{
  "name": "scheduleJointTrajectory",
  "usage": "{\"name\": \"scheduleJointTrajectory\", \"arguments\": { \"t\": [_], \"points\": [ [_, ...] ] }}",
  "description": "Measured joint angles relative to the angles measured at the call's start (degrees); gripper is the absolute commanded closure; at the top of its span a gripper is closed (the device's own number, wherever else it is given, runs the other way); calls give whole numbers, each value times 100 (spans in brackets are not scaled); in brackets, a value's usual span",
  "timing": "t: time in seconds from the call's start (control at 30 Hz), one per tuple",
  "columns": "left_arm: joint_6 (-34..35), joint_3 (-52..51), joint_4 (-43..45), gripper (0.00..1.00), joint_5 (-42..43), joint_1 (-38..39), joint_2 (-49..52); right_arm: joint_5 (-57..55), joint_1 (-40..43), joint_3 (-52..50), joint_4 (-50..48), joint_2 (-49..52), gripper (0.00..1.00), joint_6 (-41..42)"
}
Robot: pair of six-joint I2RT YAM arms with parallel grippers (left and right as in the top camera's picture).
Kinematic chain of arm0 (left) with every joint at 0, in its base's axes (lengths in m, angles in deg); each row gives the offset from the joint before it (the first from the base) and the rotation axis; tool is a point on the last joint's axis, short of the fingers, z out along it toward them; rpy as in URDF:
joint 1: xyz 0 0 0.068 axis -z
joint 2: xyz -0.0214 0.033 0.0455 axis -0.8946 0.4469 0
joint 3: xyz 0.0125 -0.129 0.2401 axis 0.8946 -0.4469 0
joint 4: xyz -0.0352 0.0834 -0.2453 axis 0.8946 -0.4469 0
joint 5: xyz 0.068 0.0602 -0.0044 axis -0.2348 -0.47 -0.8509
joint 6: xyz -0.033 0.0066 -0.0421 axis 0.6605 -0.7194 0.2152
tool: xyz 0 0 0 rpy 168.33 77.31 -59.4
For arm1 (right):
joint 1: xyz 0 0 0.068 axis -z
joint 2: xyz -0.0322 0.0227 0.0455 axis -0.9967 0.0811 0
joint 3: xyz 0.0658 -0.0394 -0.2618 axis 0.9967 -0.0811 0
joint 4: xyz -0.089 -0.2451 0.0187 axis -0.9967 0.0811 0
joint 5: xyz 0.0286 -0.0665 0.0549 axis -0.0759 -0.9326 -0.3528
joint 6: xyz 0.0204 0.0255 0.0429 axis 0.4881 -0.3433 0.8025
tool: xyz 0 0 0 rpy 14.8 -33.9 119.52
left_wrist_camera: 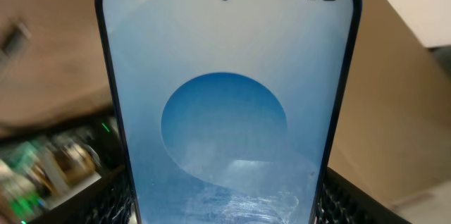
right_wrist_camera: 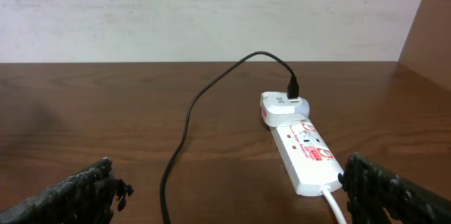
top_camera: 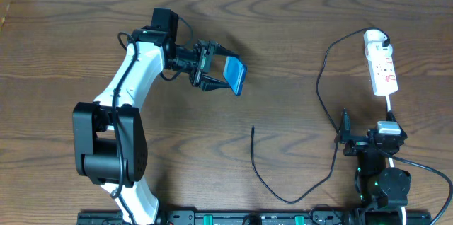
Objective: Plug charger to phone and switch on socket
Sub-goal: 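Lift the phone with the left gripper and tilt it upright toward center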
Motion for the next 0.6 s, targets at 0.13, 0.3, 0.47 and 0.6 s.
{"name": "scheduleJointTrajectory", "arguments": {
  "t": [0.13, 0.3, 0.47, 0.6],
  "points": [
    [664, 0, 2, 92, 518, 2, 0, 0, 0, 0, 0, 2, 1, 0],
    [1338, 0, 4, 93, 780, 2, -2, 0, 0, 0, 0, 2, 1, 0],
    [1659, 0, 15, 93, 918, 0, -2, 0, 0, 0, -2, 2, 1, 0],
    [1749, 0, 15, 93, 1003, 0, -2, 2, 0, 0, 0, 0, 1, 0]
  ]
}}
